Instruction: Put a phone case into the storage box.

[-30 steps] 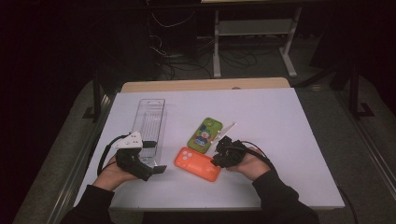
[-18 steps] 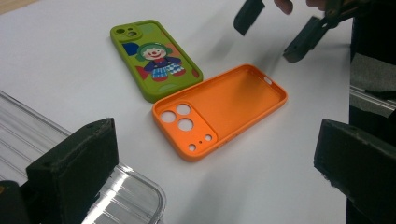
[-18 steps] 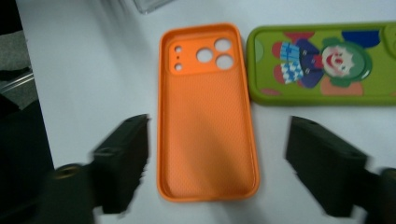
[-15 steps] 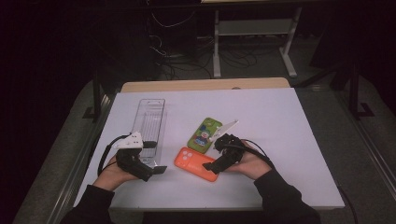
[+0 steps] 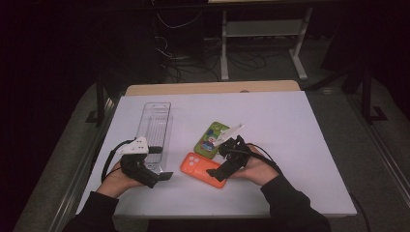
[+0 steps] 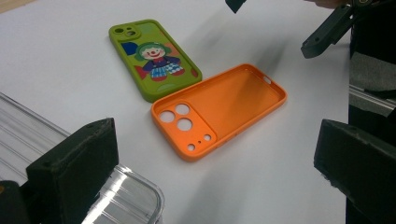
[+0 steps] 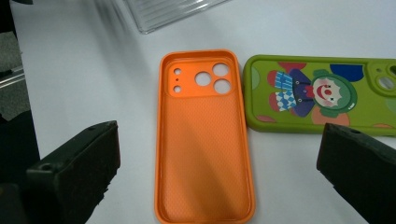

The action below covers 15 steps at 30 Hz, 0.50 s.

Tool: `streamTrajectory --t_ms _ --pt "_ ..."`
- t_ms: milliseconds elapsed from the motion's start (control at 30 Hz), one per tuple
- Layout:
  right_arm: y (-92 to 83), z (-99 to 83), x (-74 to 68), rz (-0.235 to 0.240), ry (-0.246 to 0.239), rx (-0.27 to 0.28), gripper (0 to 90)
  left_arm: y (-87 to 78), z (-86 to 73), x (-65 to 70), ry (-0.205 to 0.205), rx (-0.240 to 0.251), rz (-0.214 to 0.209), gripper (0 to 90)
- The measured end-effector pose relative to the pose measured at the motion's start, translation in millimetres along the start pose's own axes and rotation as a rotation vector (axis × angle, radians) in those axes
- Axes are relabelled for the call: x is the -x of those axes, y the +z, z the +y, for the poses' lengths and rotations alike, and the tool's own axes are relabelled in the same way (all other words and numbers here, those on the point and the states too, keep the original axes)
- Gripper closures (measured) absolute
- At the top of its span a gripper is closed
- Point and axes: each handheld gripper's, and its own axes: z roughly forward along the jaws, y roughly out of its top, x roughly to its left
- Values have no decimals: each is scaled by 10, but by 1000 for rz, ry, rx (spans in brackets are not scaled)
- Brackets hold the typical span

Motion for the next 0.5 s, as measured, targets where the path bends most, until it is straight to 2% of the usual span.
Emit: streamTrajectory --t_ms 233,400,500 --pt "-10 -48 17 -15 -18 4 0 8 -3 -1 1 -1 -1 0" --pt "-138 -195 87 -19 38 44 0 2 -3 0 2 1 -1 0" --pt "-224 -343 142 -42 50 72 0 1 -3 -1 3 -1 -1 0"
